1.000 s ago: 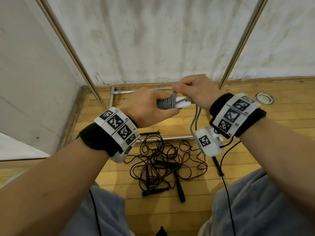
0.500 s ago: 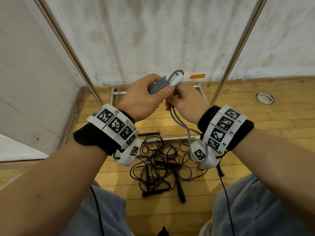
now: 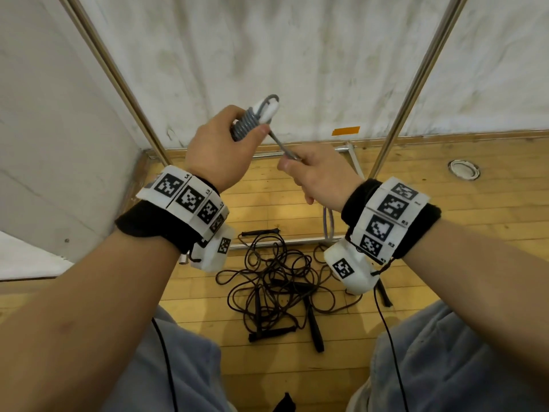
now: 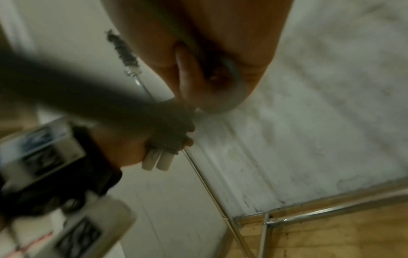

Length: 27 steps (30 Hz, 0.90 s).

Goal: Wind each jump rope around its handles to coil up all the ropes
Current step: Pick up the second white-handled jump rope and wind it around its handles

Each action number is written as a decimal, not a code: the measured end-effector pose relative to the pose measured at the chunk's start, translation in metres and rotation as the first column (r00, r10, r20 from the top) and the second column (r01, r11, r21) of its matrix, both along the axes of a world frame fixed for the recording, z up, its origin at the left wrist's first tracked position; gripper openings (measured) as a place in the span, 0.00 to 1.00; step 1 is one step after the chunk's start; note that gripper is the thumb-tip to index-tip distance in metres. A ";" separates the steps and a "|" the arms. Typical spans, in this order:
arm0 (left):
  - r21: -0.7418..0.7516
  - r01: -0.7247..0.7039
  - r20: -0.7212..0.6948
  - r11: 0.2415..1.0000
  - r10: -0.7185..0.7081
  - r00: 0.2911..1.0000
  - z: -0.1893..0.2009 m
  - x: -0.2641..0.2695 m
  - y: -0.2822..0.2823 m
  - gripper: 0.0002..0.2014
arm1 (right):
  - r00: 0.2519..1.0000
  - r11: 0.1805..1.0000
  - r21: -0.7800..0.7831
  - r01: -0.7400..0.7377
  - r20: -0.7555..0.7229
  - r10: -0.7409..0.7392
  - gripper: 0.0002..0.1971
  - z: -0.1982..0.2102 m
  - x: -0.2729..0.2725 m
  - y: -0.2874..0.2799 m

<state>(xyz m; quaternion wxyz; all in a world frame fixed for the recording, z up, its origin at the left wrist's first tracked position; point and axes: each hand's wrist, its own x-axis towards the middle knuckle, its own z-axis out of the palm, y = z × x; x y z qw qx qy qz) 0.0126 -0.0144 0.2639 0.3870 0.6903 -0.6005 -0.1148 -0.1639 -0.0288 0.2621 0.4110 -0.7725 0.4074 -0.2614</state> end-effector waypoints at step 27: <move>0.154 0.317 0.295 0.936 -0.349 0.889 -0.018 -0.036 0.022 0.20 | 0.985 0.981 -0.102 0.163 0.071 -0.156 0.14 0.001 -0.021 -0.023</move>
